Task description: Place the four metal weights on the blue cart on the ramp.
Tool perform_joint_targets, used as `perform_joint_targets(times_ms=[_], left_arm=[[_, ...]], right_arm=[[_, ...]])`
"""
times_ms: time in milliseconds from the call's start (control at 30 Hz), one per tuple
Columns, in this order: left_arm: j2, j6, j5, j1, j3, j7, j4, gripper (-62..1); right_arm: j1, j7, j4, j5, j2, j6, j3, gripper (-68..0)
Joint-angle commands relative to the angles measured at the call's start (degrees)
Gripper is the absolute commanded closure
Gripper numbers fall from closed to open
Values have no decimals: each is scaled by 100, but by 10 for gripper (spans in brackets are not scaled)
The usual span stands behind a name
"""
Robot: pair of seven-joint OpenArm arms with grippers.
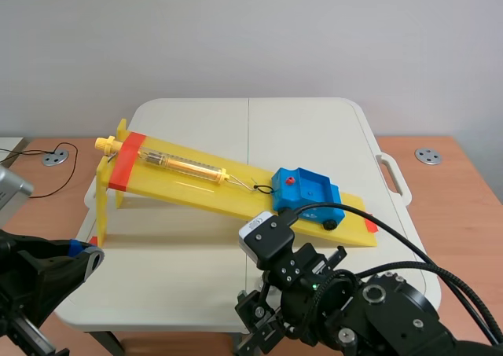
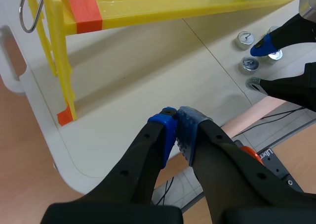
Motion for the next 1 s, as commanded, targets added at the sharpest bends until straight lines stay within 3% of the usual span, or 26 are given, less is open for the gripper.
perform_joint_targets(times_ms=[0, 433, 633, 967], left_arm=[[28, -52, -424, -83, -83, -555, 382, -34], [28, -52, -424, -83, -83, -553, 382, -34], [28, -52, -424, -83, -83, -553, 382, -34], [28, -52, -424, -83, -83, -553, 382, -34]], right_arm=[[505, 798, 282, 85, -243, -190, -7, -331], [671, 929, -249, 83, -269, -190, -144, -327], [669, 920, -319, 83, -264, -190, -144, -244], [667, 813, -319, 83, -219, -192, -144, -8]])
